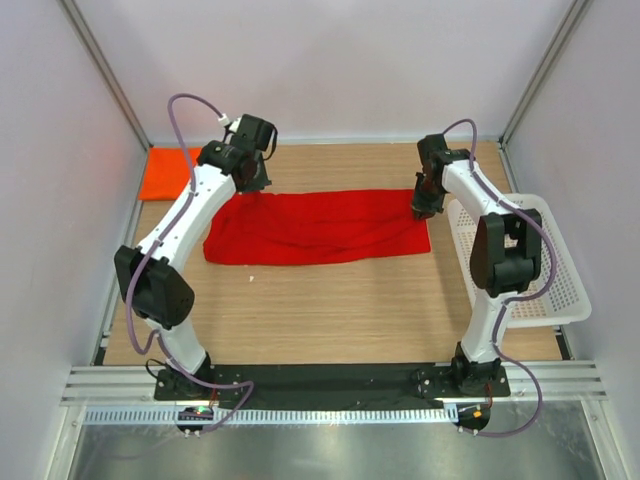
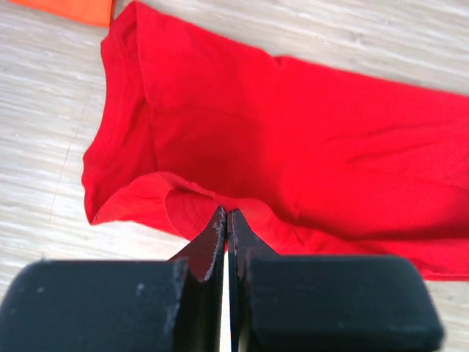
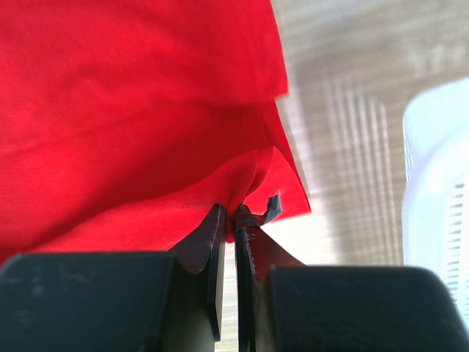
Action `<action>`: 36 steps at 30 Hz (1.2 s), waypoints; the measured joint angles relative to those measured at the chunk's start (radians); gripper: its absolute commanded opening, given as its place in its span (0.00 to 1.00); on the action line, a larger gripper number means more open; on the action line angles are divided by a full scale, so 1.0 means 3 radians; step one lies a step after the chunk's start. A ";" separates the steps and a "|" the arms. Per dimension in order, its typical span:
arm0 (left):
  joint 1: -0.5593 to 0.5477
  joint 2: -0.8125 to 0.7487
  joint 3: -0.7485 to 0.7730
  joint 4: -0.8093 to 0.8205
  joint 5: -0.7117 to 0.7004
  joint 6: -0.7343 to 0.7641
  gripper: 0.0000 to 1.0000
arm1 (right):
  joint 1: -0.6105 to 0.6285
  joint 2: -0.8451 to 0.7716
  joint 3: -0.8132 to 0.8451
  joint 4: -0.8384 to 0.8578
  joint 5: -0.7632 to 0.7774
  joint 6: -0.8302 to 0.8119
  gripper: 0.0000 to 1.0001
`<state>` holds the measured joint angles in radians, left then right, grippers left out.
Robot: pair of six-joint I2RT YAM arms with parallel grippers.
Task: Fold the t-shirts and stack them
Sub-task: Fold the tshirt
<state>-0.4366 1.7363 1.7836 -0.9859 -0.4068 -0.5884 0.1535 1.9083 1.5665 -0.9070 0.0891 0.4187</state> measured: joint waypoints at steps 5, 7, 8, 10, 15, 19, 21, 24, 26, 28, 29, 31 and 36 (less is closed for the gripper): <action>0.0169 0.0258 0.0253 0.0008 0.0079 0.0074 0.00 | -0.0038 0.0285 0.0384 -0.0051 -0.0022 -0.0009 0.01; 0.0225 0.0332 0.0303 0.0005 0.0103 0.0085 0.00 | -0.0062 0.0366 0.0446 -0.0057 -0.0032 -0.0010 0.01; 0.0247 0.0364 0.0320 0.0008 0.0113 0.0089 0.00 | -0.0076 0.0392 0.0453 -0.0062 -0.0036 -0.0009 0.01; 0.0282 0.0411 0.0331 0.0010 0.0131 0.0100 0.00 | -0.0121 0.0454 0.0472 -0.0097 -0.0050 -0.0009 0.01; 0.0324 0.0497 0.0332 0.0022 0.0177 0.0146 0.00 | -0.0192 0.0594 0.0488 -0.0137 -0.0061 -0.0023 0.01; 0.0336 0.0579 0.0376 0.0046 0.0223 0.0164 0.00 | -0.0205 0.0618 0.0487 -0.0145 -0.0061 -0.0032 0.01; 0.0338 0.0641 0.0450 0.0045 0.0233 0.0169 0.00 | -0.0205 0.0618 0.0487 -0.0142 -0.0071 -0.0032 0.02; 0.0341 0.0749 0.0576 0.0055 0.0234 0.0173 0.00 | -0.0205 0.0629 0.0487 -0.0137 -0.0084 -0.0033 0.04; 0.0343 0.0791 0.0609 0.0060 0.0226 0.0174 0.00 | -0.0205 0.0645 0.0487 -0.0128 -0.0090 -0.0032 0.06; 0.0352 0.0818 0.0612 0.0057 0.0215 0.0173 0.00 | -0.0205 0.0679 0.0498 -0.0127 -0.0102 -0.0032 0.07; 0.0360 0.0827 0.0612 0.0057 0.0206 0.0173 0.00 | -0.0205 0.0708 0.0516 -0.0128 -0.0107 -0.0032 0.07; 0.0383 0.0847 0.0615 0.0057 0.0200 0.0172 0.00 | -0.0205 0.0779 0.0576 -0.0135 -0.0111 -0.0032 0.08; 0.0455 0.0989 0.0779 0.0053 0.0196 0.0173 0.00 | -0.0205 0.0930 0.0735 -0.0158 -0.0134 -0.0031 0.10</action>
<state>-0.3000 2.0331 2.0174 -0.9699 -0.3481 -0.5365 0.0921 2.1872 1.7870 -0.9543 0.0490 0.4095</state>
